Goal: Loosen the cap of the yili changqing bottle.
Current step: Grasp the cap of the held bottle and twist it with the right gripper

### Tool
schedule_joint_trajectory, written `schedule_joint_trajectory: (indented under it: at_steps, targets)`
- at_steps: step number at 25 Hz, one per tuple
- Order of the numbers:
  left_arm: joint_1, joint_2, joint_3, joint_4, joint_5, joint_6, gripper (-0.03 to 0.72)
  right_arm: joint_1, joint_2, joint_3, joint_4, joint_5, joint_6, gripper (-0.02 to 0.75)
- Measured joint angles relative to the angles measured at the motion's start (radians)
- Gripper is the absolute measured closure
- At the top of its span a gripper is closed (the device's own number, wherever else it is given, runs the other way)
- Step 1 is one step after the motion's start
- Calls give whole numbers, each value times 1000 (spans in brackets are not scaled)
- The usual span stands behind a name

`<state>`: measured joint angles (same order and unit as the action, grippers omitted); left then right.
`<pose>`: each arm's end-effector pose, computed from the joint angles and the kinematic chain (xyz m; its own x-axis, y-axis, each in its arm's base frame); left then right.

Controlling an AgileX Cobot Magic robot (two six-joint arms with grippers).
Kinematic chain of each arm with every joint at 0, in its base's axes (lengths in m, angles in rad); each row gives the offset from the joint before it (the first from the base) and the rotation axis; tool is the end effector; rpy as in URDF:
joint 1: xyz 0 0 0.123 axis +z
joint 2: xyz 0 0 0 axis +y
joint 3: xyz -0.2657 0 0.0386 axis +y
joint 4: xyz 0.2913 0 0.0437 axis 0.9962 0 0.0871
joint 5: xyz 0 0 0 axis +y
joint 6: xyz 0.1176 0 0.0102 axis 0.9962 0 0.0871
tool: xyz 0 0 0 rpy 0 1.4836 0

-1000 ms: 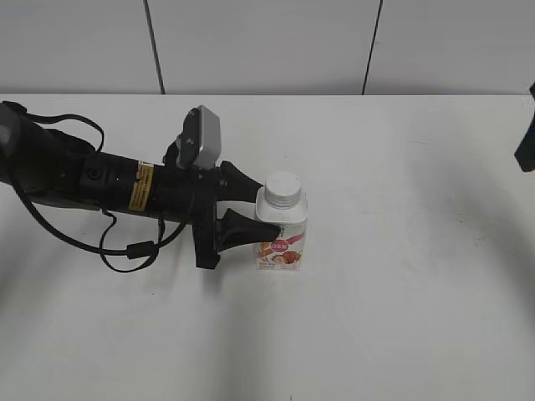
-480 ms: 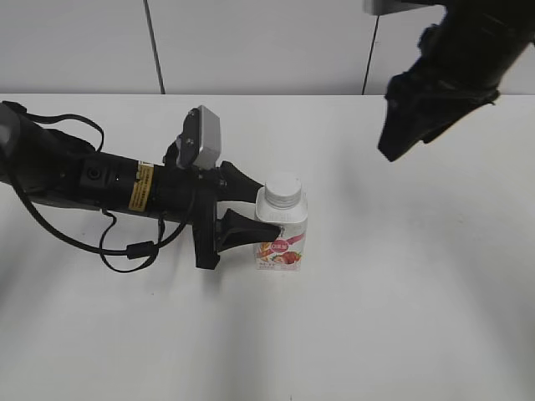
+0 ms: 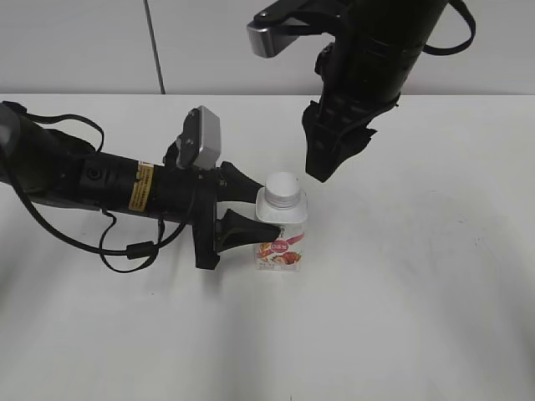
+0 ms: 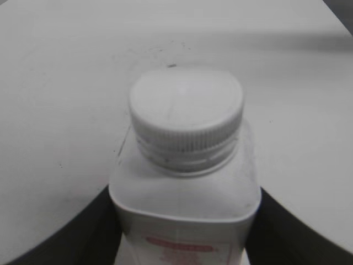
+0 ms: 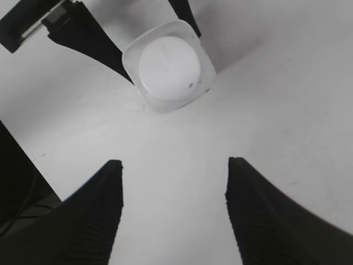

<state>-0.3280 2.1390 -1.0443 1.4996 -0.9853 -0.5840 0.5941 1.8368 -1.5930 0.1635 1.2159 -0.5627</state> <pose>0.3363 -0.2181 0.0358 0.0205 0.4373 -0.8991 0.9980 0.0441 0.0443 0.3410 0.2521 0.2270 -0.4300 -0.8679 -0.2485 -0.8993 0.4360 0.0333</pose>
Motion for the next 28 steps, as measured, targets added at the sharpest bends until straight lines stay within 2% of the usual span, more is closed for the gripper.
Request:
schedule_joint_trajectory:
  at_steps: [12,28]
  targets:
    - [0,0,0,1,-1,0,285,9,82,-8,46,-79,151,266]
    - [0,0,0,2,-1,0,285,9,160,-76,74,-101,157,267]
